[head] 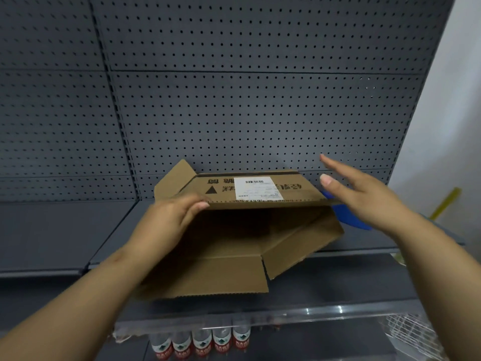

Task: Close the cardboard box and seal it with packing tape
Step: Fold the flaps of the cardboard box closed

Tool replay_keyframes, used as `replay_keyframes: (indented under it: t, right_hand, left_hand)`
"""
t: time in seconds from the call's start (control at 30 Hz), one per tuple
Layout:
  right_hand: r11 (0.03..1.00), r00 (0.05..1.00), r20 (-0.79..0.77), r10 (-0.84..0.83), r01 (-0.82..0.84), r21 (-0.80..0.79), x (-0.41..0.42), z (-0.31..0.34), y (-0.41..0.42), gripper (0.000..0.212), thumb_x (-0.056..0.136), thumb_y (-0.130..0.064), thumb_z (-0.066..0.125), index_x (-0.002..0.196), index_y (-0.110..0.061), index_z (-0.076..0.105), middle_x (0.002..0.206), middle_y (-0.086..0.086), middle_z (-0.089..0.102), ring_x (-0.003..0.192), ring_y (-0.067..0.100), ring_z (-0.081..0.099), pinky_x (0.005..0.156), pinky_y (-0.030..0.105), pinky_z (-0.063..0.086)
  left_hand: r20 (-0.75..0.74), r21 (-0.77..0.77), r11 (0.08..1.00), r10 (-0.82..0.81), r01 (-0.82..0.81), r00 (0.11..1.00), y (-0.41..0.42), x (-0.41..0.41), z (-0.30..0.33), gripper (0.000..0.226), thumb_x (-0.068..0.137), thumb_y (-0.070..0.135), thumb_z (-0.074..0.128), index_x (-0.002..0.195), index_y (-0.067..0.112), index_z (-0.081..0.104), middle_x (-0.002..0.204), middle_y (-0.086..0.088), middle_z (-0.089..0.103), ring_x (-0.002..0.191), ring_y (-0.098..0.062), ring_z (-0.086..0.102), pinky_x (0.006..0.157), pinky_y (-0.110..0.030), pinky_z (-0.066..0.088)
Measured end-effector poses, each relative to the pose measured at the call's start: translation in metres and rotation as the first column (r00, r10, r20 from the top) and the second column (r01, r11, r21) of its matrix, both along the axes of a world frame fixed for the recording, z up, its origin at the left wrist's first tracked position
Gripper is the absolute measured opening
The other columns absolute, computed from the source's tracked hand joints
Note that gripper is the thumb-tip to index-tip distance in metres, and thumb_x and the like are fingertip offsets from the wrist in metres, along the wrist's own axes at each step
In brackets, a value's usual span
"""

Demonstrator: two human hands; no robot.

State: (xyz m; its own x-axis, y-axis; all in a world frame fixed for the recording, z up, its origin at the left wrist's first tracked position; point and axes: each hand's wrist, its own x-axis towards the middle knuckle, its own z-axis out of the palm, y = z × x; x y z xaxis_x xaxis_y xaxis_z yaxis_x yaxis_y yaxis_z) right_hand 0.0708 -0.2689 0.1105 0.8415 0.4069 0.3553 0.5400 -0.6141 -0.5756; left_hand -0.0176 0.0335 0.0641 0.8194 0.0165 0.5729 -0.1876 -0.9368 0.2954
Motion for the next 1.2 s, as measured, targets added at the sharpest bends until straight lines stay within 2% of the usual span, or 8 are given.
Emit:
replay_keyframes:
  t: [0.17,0.27,0.43,0.57,0.83,1.0,1.1,1.2]
  right_hand:
    - [0.992,0.992,-0.082,0.099,-0.092,0.082,-0.003,0.012,0.007,0.080,0.067,-0.067,0.047,0.141,-0.052,0.021,0.150,-0.021,0.029,0.136,0.007,0.030,0.103,0.026,0.027]
    - [0.993,0.982,-0.143,0.121,-0.122,-0.001,0.000,0.009,0.019,0.086,0.064,-0.069,0.053,0.142,-0.051,0.020,0.152,-0.019,0.025,0.138,0.008,0.027,0.111,0.033,0.027]
    - [0.981,0.955,-0.243,0.171,-0.142,0.133,0.005,0.011,0.046,0.062,0.083,-0.037,0.064,0.139,-0.041,0.037,0.146,-0.006,0.040,0.132,0.010,0.038,0.105,0.029,0.030]
    - [0.948,0.923,-0.245,0.297,-0.253,0.195,0.005,0.012,0.060,0.072,0.081,-0.021,0.069,0.142,-0.036,0.033,0.148,-0.011,0.035,0.132,0.001,0.032,0.109,0.025,0.027]
    - [0.951,0.930,-0.199,0.308,-0.299,0.073,0.009,-0.009,0.097,0.056,0.087,-0.025,0.062,0.133,-0.047,0.038,0.125,-0.028,0.051,0.125,0.000,0.043,0.100,0.015,0.030]
    - [0.951,0.957,-0.075,0.279,-0.287,-0.119,0.010,-0.016,0.108,0.046,0.089,-0.033,0.054,0.129,-0.052,0.041,0.148,-0.019,0.031,0.137,0.002,0.027,0.108,0.023,0.019]
    - [0.959,0.960,-0.064,0.272,-0.276,-0.065,0.007,-0.016,0.111,0.040,0.088,-0.040,0.051,0.126,-0.052,0.044,0.140,-0.023,0.038,0.132,0.002,0.033,0.106,0.024,0.024]
    - [0.977,0.974,-0.087,0.210,-0.211,-0.003,0.009,-0.016,0.112,0.044,0.085,-0.048,0.048,0.128,-0.040,0.051,0.132,-0.016,0.052,0.124,0.006,0.044,0.099,0.025,0.032]
  left_hand:
    - [0.125,-0.015,0.993,0.117,-0.116,0.985,0.019,-0.018,0.022,0.051,0.086,0.044,0.032,0.114,0.017,0.065,0.104,-0.003,0.070,0.084,-0.019,0.063,0.063,-0.022,0.041]
    - [0.167,-0.017,0.990,0.140,-0.139,0.976,0.029,-0.029,0.026,0.047,0.088,0.039,0.036,0.113,0.014,0.066,0.106,-0.001,0.070,0.070,-0.007,0.052,0.063,-0.009,0.036]
    - [0.197,-0.017,0.986,0.168,-0.168,0.966,0.047,-0.048,0.026,0.047,0.087,0.038,0.037,0.112,0.012,0.067,0.109,-0.005,0.069,0.090,-0.016,0.062,0.076,-0.024,0.043]
    - [0.207,-0.002,0.977,0.207,-0.211,0.956,0.075,-0.058,0.023,0.043,0.091,0.040,0.041,0.112,0.013,0.067,0.111,-0.004,0.068,0.095,-0.022,0.065,0.078,-0.028,0.046]
    - [0.232,0.000,0.988,0.148,-0.152,0.962,0.111,-0.076,0.011,0.041,0.090,0.045,0.050,0.112,0.014,0.066,0.112,0.006,0.061,0.101,-0.013,0.057,0.084,-0.029,0.045]
    - [0.226,-0.341,0.940,0.092,-0.010,0.970,0.120,-0.083,0.004,0.061,0.073,0.059,0.051,0.128,0.051,0.027,0.134,0.028,0.036,0.123,0.001,0.041,0.098,-0.028,0.034]
    - [0.244,-0.382,0.923,0.063,0.037,0.968,0.135,-0.083,-0.011,0.069,0.072,0.085,0.023,0.134,0.056,0.013,0.133,0.042,0.034,0.124,-0.007,0.042,0.098,-0.032,0.034]
    - [0.154,-0.437,0.899,0.047,0.025,0.987,0.139,-0.076,-0.019,0.084,0.063,0.092,0.017,0.136,0.053,0.004,0.134,0.046,0.028,0.126,0.009,0.033,0.102,-0.029,0.029]
